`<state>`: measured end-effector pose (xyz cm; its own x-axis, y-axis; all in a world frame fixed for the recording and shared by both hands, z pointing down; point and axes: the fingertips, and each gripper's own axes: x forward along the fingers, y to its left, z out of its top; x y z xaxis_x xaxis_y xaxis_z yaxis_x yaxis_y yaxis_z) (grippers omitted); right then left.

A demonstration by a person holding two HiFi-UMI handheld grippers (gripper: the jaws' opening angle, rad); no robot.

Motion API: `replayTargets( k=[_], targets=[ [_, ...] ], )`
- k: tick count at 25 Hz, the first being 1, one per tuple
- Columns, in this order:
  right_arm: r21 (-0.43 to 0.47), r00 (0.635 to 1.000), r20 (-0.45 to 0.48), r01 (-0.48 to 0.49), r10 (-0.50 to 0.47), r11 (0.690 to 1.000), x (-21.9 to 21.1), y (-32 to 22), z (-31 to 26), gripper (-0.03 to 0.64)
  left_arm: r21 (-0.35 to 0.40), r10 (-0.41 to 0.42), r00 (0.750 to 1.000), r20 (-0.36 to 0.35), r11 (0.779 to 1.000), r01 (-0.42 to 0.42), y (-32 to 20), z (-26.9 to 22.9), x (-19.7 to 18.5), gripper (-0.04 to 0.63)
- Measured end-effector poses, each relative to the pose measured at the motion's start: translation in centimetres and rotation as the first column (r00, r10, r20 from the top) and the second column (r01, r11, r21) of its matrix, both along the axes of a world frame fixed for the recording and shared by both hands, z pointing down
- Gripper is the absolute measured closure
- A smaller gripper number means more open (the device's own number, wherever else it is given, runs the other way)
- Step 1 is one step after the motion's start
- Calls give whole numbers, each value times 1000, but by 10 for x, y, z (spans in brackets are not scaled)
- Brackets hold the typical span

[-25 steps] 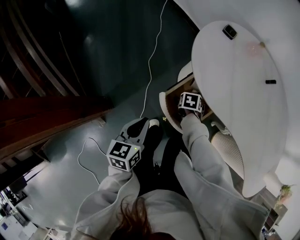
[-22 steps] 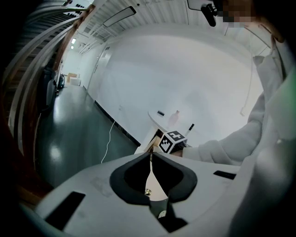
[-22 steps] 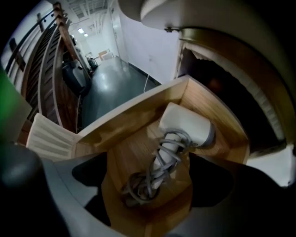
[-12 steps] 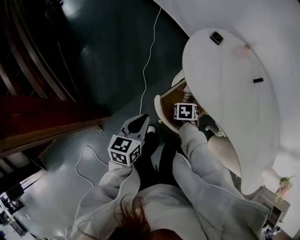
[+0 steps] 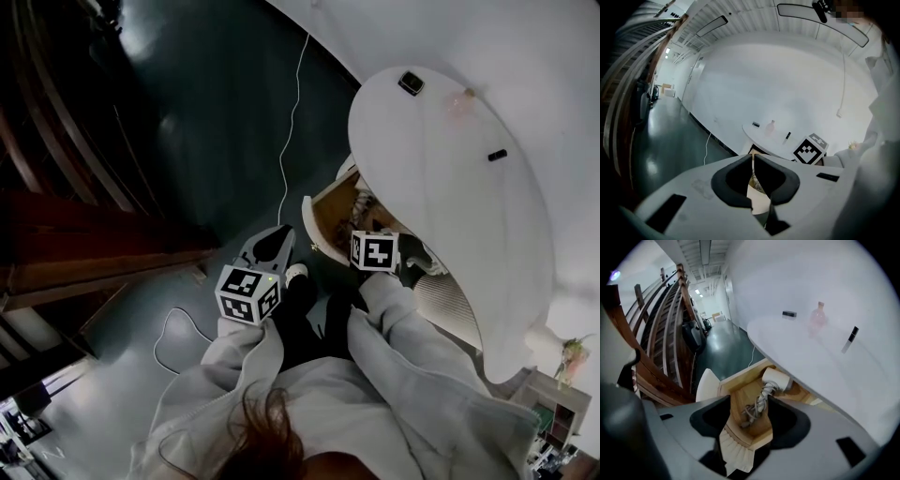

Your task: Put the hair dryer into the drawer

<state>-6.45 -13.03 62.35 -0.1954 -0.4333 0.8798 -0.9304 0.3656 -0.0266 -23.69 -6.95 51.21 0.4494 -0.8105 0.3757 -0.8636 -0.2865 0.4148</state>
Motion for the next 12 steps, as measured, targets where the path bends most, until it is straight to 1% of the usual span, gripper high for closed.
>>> replayTargets(
  k=[1,4,9,12],
  targets=[
    [12,1000,10,2,-2,1000,1,3,-6,317,2,4,1000,0,1000,-4,0,-2,3,572],
    [59,999,43,19,-22,998,4,7,-23,360,14,21,1000,1,1000,-21,-2,-7,13,572],
    [128,994,106,22,-35,991,14,9,-59,396,42,36,999,12,998,-36,-8,-19,30,572],
    [165,991,131,16,-38,986,23,7,-78,445,54,42,999,16,998,-42,-10,-27,38,572]
  ],
)
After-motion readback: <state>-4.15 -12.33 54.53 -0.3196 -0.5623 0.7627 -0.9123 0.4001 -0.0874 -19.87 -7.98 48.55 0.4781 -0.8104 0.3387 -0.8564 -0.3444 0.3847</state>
